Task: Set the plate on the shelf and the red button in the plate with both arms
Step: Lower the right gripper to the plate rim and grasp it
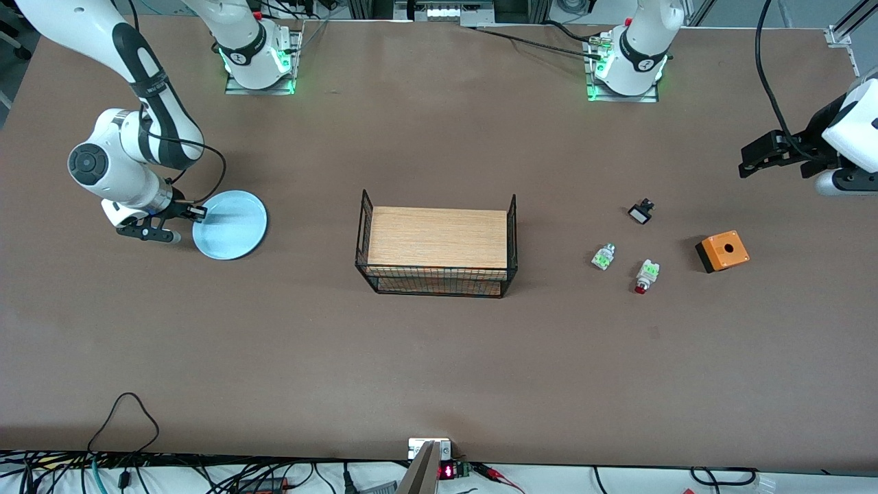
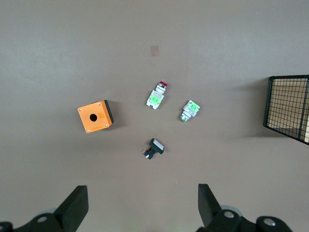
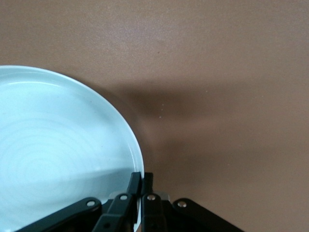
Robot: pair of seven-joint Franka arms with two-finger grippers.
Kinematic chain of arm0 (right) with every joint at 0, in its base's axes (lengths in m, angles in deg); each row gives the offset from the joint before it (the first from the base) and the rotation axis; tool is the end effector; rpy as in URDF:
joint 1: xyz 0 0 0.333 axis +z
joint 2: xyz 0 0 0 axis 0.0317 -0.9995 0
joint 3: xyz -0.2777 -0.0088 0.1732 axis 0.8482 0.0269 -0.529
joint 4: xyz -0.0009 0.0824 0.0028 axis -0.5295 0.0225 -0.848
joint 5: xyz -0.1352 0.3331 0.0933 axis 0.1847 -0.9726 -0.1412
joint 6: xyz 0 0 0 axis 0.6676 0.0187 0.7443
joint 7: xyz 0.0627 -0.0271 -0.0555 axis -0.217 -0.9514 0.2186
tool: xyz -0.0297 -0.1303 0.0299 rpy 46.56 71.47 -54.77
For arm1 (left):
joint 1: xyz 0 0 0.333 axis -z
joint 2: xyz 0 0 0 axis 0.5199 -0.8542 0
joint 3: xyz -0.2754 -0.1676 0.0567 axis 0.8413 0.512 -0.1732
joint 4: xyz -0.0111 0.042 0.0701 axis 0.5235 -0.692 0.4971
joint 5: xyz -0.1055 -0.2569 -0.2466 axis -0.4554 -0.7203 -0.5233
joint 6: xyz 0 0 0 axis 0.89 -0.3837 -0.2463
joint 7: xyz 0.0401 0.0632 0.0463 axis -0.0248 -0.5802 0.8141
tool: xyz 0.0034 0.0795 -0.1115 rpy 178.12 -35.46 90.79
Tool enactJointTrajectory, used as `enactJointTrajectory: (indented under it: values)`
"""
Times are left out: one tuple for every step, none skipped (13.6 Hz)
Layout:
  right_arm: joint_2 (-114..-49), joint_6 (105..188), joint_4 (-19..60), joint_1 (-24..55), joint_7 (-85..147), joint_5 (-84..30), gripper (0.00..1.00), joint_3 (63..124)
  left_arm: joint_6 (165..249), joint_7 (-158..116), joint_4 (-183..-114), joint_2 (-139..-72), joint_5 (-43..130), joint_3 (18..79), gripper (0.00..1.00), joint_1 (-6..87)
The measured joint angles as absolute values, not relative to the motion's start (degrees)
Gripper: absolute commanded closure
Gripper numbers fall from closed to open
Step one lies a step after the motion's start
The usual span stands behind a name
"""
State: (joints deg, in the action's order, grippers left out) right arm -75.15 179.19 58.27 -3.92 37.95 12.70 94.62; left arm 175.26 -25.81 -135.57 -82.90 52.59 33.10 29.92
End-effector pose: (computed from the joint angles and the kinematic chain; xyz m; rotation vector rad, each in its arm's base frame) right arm 0.4785 -0.0782 0.1905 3.0783 -0.2288 -0.1547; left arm 0.5378 -0.0120 0.5960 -3.1376 -0.0150 0.1204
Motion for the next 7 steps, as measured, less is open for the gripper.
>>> enactJointTrajectory:
  values:
    - [-75.16,179.19,58.27,-3.92,37.95,12.70,1.00,94.62,175.19,-25.81,-135.57,-82.79,52.59,33.08,0.00,29.70]
    - [-75.16,179.16,58.25,-3.92,37.95,12.70,1.00,94.62,174.99,-25.81,-135.57,-82.67,52.59,33.04,0.00,29.44]
    - [-75.11,178.77,58.13,-3.92,37.95,12.68,1.00,94.61,174.88,-25.81,-135.57,-82.57,52.59,33.03,0.00,29.23]
    - [-74.89,177.73,57.82,-3.92,37.96,12.61,1.00,94.59,174.82,-25.81,-135.57,-82.50,52.59,33.03,0.00,29.12]
    - [-74.34,176.00,57.26,-3.92,38.11,12.42,1.00,94.55,174.80,-25.81,-135.57,-82.47,52.59,33.05,0.00,29.10]
    - [-73.25,173.43,56.48,-3.92,38.17,12.01,1.00,94.48,174.80,-25.81,-135.57,-82.46,52.59,33.11,0.00,29.10]
    - [-71.63,170.25,55.65,-3.92,38.17,11.54,1.00,94.28,174.80,-25.81,-135.56,-82.46,52.59,33.18,0.00,29.10]
